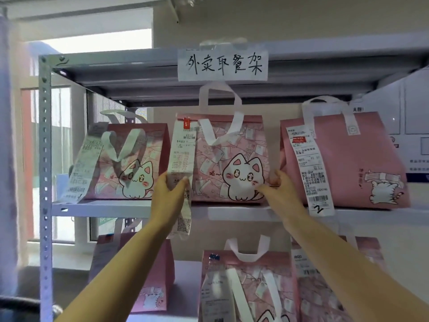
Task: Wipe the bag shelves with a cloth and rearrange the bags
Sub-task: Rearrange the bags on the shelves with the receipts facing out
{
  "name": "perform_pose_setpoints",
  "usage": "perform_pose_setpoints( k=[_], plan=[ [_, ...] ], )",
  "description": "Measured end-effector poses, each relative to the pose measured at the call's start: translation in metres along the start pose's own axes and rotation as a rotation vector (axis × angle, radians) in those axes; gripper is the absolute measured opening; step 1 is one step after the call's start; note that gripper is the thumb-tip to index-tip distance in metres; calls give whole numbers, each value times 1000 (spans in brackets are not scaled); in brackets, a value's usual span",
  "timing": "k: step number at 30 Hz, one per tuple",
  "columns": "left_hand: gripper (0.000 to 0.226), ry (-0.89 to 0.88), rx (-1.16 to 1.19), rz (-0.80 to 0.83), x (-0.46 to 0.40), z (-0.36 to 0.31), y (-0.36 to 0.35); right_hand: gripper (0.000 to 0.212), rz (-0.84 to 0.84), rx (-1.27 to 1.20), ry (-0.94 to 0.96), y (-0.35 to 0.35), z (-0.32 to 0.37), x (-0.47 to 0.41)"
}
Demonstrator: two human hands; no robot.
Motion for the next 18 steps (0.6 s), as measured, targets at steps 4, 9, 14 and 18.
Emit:
perform_pose_setpoints(
  k=[4,9,14,18],
  plan=[
    [30,-32,77,-4,27,-12,13,24,-25,-124,43,5,16,14],
    [28,-75,167,60,64,-30,21,25,-111,-220,155,25,44,40],
    [15,-158,247,133,98,-61,6,12,-203,-312,223,70,62,56],
    [10,-230,294,170,119,-86,-21,14,-319,-295,252,124,76,64]
  ],
)
Point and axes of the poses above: each hand's wrist, its own x-axis away from the middle knuckle, its own y-axis out of the back of the hand, z = x × y, the point moved 7 cm from there along -x, towards the middle knuckle, and after that the axes turned 11 degrees about y, right-handed, at the moved point
